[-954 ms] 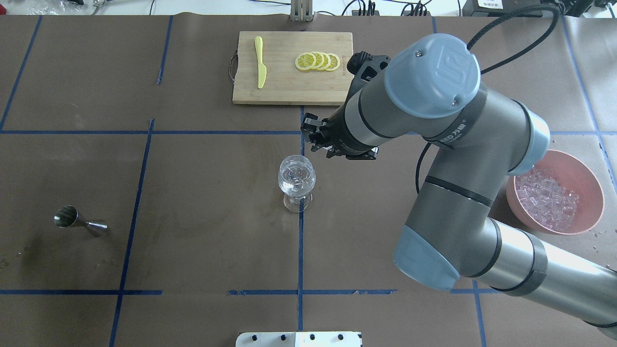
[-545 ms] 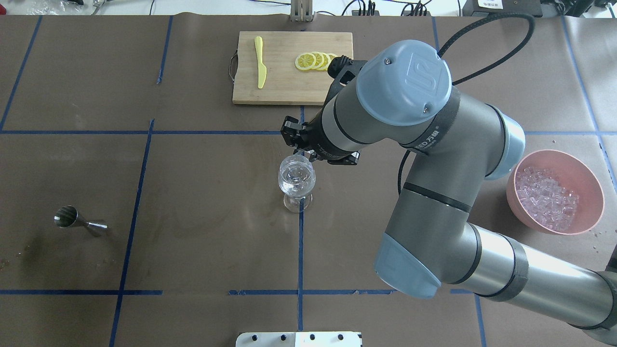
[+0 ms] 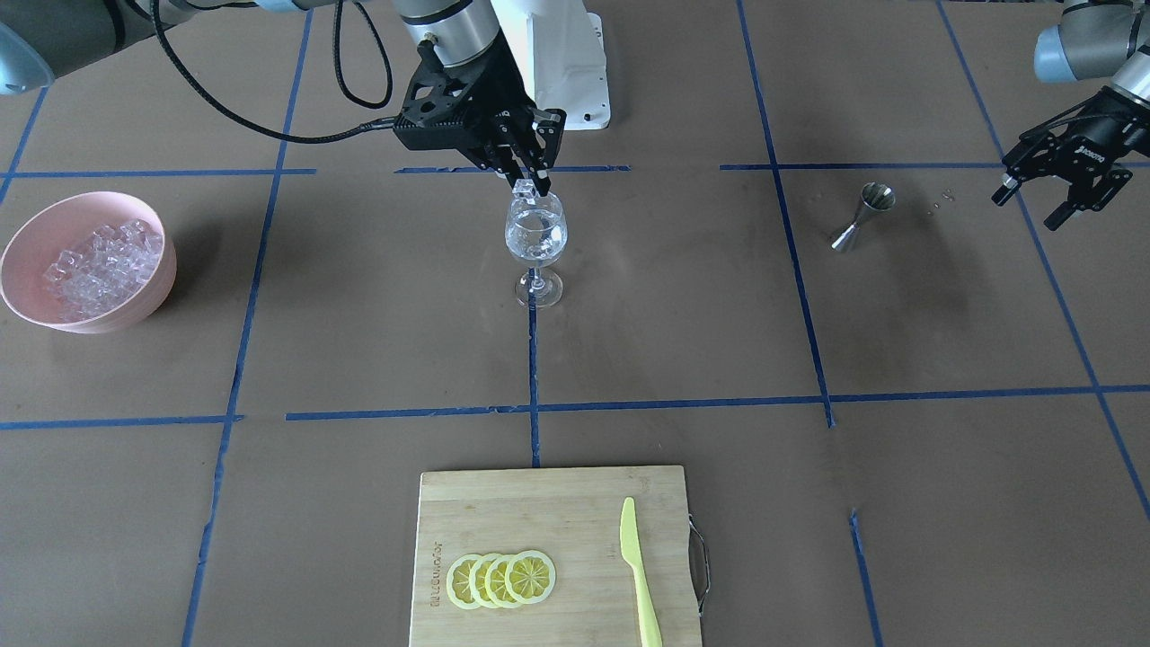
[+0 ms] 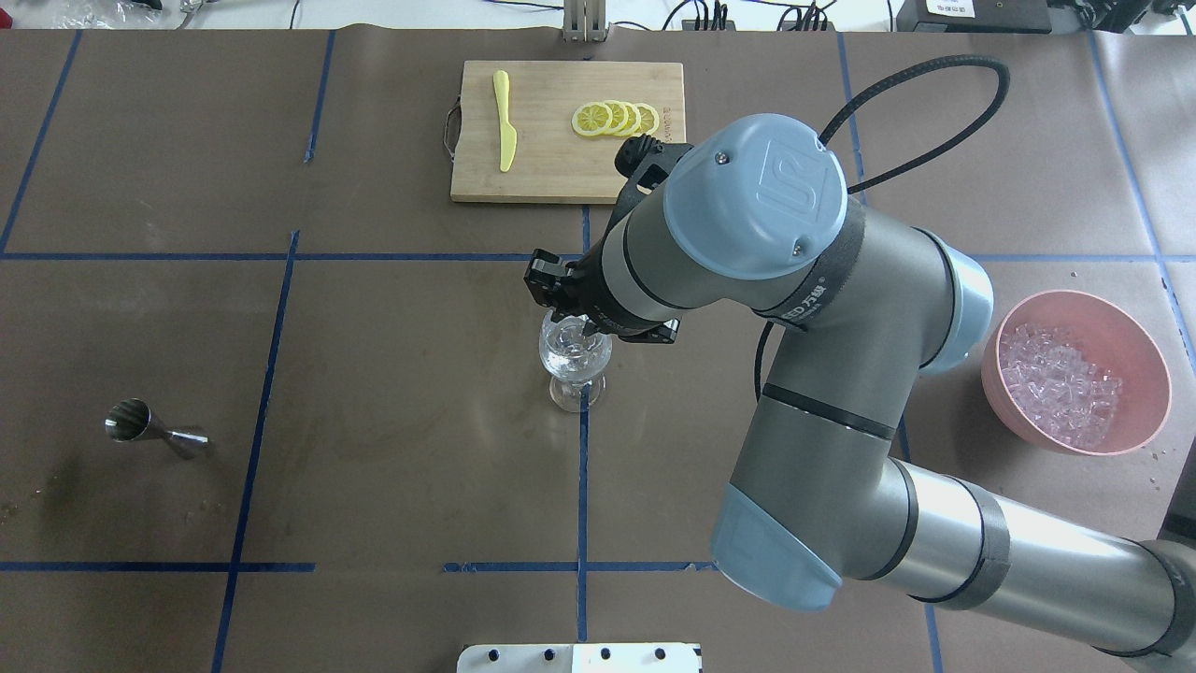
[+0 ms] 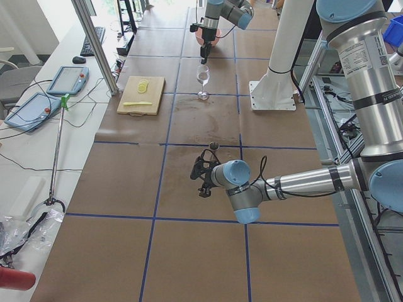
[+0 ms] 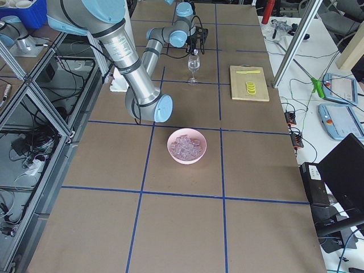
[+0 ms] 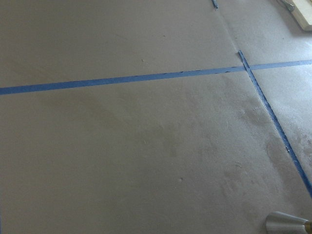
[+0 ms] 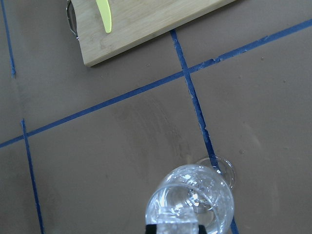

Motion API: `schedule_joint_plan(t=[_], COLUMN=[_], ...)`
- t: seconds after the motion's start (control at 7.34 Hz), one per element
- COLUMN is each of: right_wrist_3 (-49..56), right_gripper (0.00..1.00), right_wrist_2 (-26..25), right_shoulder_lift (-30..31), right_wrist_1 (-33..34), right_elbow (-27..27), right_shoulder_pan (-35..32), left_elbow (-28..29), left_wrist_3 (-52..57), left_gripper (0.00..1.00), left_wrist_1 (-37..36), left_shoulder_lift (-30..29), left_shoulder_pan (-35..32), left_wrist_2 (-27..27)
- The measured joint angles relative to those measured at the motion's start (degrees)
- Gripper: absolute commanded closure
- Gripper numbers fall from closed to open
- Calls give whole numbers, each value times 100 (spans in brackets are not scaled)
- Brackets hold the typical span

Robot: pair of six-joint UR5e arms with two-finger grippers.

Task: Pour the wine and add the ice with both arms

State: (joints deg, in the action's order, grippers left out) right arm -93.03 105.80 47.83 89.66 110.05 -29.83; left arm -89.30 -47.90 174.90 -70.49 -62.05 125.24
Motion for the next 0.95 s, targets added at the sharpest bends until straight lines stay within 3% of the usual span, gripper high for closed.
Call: schedule_joint_plan(t=[0.41,0.54,0.68,0.95], right_wrist_3=[-16,-12,6,340], right_gripper=[19,7,0,0], right_wrist_2=[-23,9,96,771], right_shoulder_lift=[-14,87,362,1256], right_wrist_1=[11,47,129,206], right_elbow=[8,140,440,1039], right_shoulder_pan=[16,-15,-126,-740], left_elbow=[4,10,17,53], left_wrist_3=[2,12,35,85], left_gripper=[0,0,0,0], left_wrist_1=[0,0,-2,-14], left_shoulder_lift=[0,4,16,31], left_shoulder_pan=[0,0,0,-5], left_wrist_2=[0,-2,-6,-7])
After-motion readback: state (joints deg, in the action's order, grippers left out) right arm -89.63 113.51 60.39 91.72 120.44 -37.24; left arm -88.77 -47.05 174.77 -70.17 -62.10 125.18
